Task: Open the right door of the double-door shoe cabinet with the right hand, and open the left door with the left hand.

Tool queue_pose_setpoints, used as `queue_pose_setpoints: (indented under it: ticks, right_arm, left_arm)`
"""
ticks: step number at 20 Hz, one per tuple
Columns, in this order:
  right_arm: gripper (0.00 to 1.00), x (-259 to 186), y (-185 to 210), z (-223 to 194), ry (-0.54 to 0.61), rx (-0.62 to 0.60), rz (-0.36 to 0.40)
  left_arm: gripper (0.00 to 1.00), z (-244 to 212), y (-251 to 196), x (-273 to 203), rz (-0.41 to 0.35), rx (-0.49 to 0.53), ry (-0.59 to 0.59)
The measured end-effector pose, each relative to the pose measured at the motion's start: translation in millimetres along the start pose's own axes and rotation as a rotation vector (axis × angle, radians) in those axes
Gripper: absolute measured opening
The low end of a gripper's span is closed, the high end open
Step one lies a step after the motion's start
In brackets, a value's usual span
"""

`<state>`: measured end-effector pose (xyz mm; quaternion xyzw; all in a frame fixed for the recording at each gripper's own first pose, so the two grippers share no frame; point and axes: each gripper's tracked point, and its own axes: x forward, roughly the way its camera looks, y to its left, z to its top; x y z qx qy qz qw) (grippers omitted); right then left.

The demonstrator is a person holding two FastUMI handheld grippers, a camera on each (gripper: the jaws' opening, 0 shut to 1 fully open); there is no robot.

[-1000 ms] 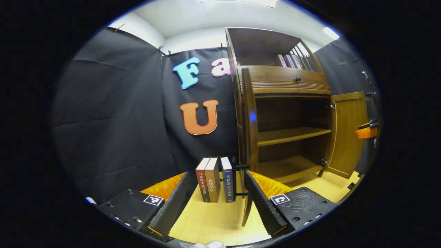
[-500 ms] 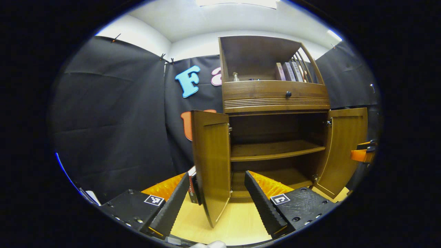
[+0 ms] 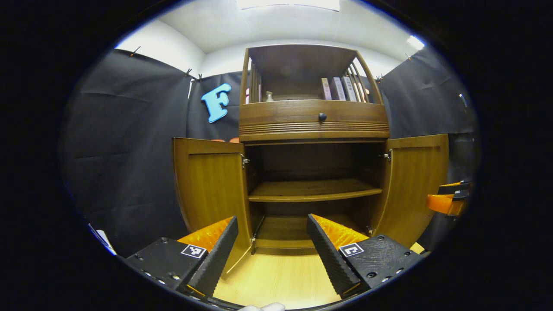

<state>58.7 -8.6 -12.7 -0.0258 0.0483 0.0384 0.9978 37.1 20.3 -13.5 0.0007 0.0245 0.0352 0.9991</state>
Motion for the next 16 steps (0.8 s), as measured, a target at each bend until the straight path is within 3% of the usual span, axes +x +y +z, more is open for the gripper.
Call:
queue_pose_setpoints:
  ticks: [16]
  right_arm:
    - [0.92,-9.1,-5.1,1.2,-0.001,-0.004,-0.034]
  left_arm:
    - [0.95,6.3,-10.1,6.7,-0.046,0.007,-0.006]
